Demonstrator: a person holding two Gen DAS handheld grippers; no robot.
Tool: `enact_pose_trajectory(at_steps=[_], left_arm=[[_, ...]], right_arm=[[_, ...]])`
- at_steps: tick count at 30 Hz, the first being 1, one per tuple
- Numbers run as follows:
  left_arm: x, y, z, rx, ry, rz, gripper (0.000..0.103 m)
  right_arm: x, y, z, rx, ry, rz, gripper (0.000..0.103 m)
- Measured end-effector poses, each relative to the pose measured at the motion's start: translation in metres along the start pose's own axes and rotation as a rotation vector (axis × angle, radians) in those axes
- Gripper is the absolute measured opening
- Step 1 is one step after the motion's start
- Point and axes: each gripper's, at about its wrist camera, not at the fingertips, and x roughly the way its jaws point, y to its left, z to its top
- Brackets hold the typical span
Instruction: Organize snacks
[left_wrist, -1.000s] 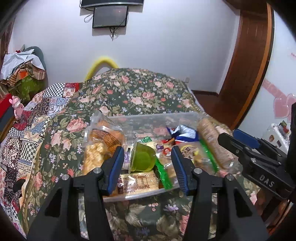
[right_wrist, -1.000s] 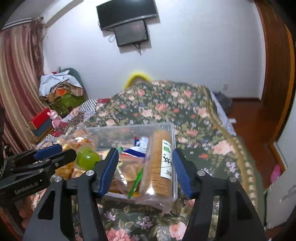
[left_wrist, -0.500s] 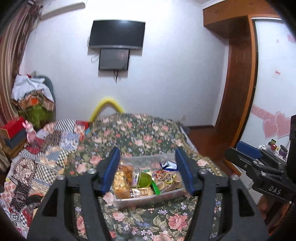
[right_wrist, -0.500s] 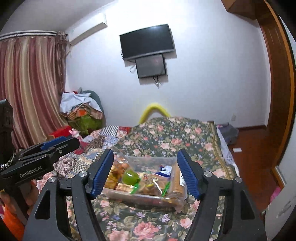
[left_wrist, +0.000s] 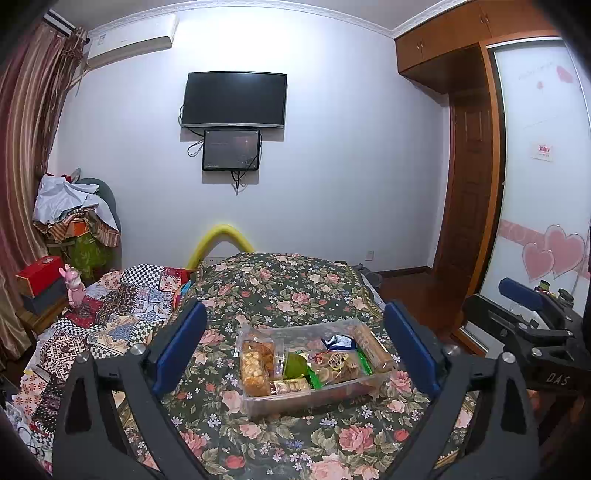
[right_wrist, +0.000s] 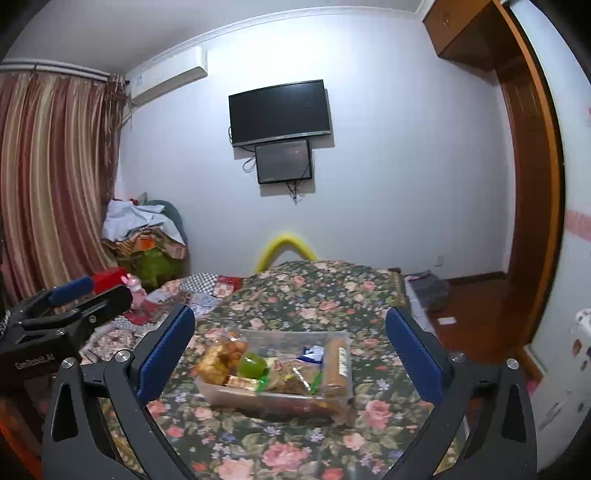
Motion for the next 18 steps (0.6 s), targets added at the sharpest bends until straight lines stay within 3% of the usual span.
enact_pose_trajectory(at_steps=[18], left_arm=[[0.0, -0.0029, -0.0089, 0.007, 0.016, 0.001, 0.101]], right_arm=[[-0.0081, 0.0015, -0.0063, -0.011, 0.01, 0.004, 0.103]])
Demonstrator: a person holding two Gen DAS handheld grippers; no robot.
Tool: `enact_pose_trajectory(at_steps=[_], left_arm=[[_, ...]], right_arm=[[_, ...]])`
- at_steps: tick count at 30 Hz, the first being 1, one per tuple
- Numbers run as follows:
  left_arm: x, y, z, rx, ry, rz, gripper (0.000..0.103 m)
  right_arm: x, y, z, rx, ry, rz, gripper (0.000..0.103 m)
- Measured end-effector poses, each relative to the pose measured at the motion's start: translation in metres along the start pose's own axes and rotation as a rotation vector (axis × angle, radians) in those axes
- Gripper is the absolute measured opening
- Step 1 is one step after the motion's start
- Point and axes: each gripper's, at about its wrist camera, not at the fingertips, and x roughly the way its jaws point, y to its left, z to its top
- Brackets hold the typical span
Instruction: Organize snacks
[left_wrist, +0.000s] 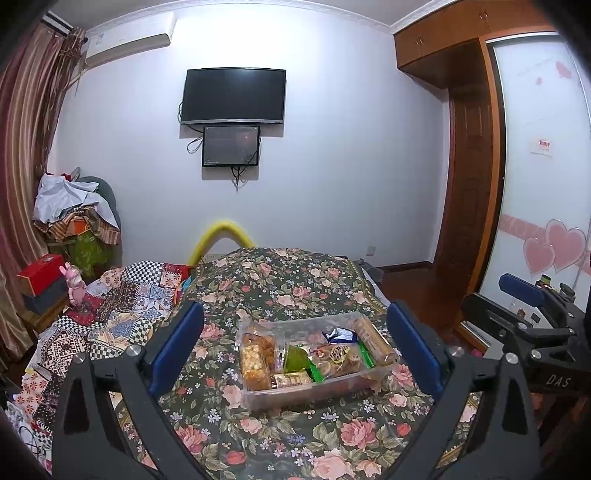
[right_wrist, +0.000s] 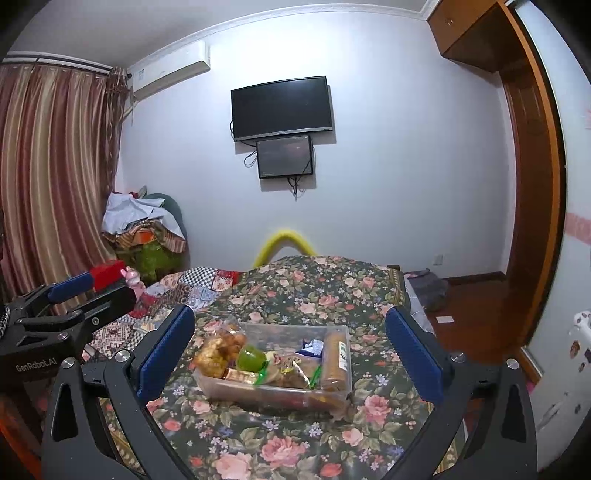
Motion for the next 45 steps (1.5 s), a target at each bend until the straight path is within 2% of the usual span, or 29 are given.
enact_pose_trajectory(at_steps=[16, 34, 45], left_arm=[[0.003, -0.0031, -0.0033, 0.014, 0.002, 0.019, 0.103], [0.0077, -0.0035, -0.0057, 0.0, 0.026, -0.025, 0.103], [0.0087, -0.0052, -0.0082, 0.009, 0.034, -0.022, 0.103]], right_arm=[[-0.0027, -0.0003, -0.0023, 0.001, -0.002, -0.018, 0.103], [-0.002, -0.0005, -0.0032, 0.005, 0.005, -0.02, 0.103], [-0.0022, -0.0021, -0.0044, 0.009, 0.007, -0.02, 0.103]])
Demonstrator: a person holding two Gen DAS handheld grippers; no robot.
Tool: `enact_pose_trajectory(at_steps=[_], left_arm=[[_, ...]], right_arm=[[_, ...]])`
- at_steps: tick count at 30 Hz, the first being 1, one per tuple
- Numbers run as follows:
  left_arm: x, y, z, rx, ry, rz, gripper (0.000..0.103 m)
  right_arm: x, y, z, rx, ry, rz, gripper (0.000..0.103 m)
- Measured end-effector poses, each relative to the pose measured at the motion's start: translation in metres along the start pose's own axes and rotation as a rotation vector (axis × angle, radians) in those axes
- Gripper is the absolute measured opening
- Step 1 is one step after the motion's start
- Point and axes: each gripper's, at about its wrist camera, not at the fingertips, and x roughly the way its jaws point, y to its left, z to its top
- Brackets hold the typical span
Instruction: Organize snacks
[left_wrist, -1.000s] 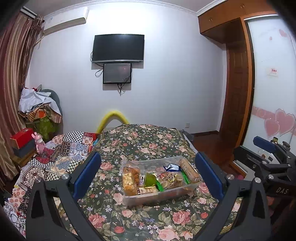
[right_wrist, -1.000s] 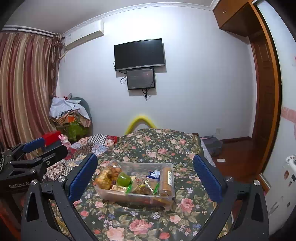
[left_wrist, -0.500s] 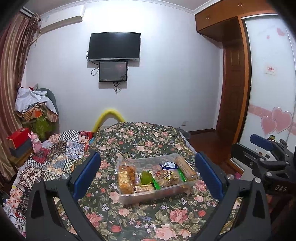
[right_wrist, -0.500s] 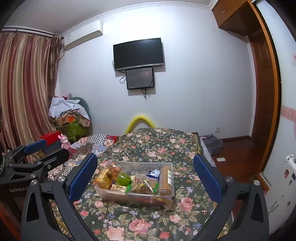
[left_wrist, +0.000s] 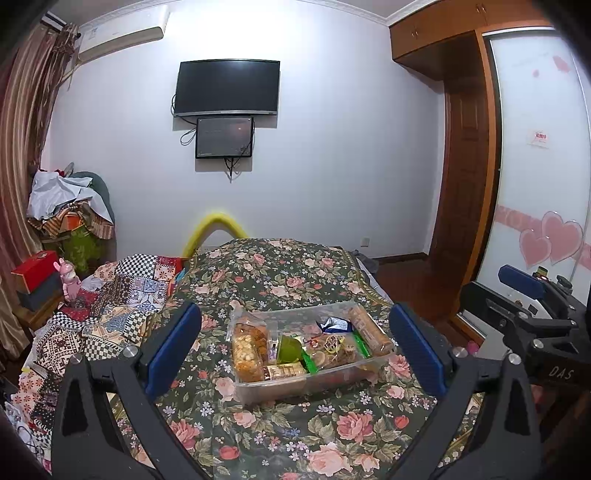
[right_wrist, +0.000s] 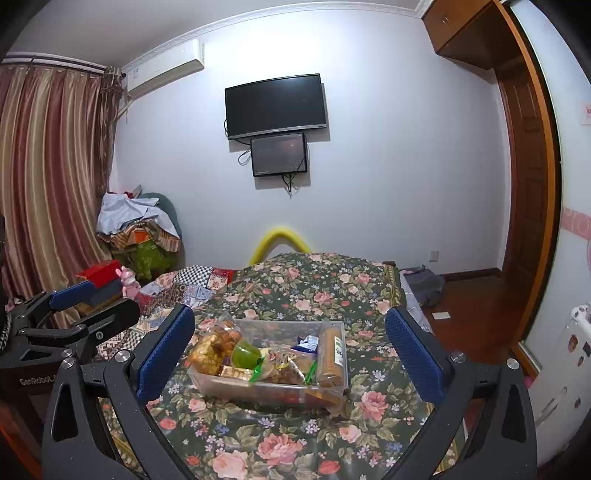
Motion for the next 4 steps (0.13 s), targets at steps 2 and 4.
enact_pose_trajectory(at_steps=[2, 4], left_arm=[[0.0008, 0.0, -0.0005, 0.001, 0.004, -0.006, 0.103], [0.0016, 0.0001, -0.0009, 0.0, 0.008, -0.006, 0.103]], right_arm=[[0.0015, -0.0008, -0.0002, 0.001, 0.003, -0.001, 0.103], [0.0024, -0.0013, -0.0007, 0.002, 0.006, -0.001, 0.103]])
